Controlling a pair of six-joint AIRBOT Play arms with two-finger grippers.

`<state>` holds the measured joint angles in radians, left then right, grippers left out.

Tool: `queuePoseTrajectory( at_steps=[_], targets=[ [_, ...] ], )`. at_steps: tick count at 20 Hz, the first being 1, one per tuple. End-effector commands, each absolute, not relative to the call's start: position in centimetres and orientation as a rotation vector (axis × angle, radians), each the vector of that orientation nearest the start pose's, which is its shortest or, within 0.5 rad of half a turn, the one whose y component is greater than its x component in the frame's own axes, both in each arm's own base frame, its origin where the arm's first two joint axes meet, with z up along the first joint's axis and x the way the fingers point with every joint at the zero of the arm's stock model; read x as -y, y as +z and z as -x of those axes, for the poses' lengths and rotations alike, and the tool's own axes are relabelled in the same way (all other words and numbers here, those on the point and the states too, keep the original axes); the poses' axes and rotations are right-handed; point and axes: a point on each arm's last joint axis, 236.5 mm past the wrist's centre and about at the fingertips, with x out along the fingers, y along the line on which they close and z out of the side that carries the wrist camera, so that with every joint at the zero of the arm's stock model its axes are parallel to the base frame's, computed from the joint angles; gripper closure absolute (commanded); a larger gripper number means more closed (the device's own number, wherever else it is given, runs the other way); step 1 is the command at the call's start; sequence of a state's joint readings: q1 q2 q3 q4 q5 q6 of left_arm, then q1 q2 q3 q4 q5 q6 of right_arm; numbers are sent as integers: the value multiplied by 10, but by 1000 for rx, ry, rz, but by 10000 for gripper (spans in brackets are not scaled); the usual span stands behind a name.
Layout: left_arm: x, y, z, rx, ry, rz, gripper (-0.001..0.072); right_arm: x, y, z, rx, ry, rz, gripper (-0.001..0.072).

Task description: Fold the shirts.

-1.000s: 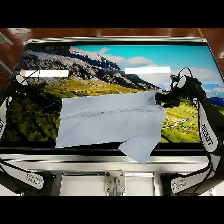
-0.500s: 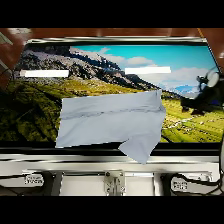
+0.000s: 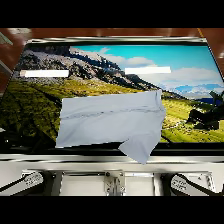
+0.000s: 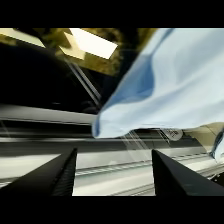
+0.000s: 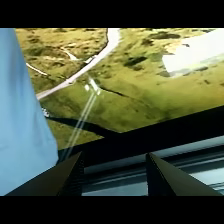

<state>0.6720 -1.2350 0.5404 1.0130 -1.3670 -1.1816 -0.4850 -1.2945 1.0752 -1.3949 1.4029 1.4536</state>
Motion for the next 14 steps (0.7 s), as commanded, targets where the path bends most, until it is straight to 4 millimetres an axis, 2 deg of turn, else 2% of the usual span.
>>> queuePoseTrajectory(
  at_steps=[1,8,9,11,13,14],
  targets=[
    [11,-114,-189,-1587,-126,1008,185,99,-27,-298,-1478,-153,-504,204],
    [16,-124,-195,-1570,-133,1055,196,101,-28,-296,-1483,-158,-496,205],
    [17,-127,-195,-1567,-122,1065,267,101,-28,-296,-1483,-159,-497,205],
    [16,-135,-195,-1554,-90,1067,281,100,-28,-295,-1487,-162,-503,205],
    [13,-138,-196,-1543,-73,1060,406,99,-28,-292,-1501,-158,-505,205],
    [13,-137,-198,-1536,-71,1065,406,98,-29,-291,-1508,-156,-507,205]
  ],
)
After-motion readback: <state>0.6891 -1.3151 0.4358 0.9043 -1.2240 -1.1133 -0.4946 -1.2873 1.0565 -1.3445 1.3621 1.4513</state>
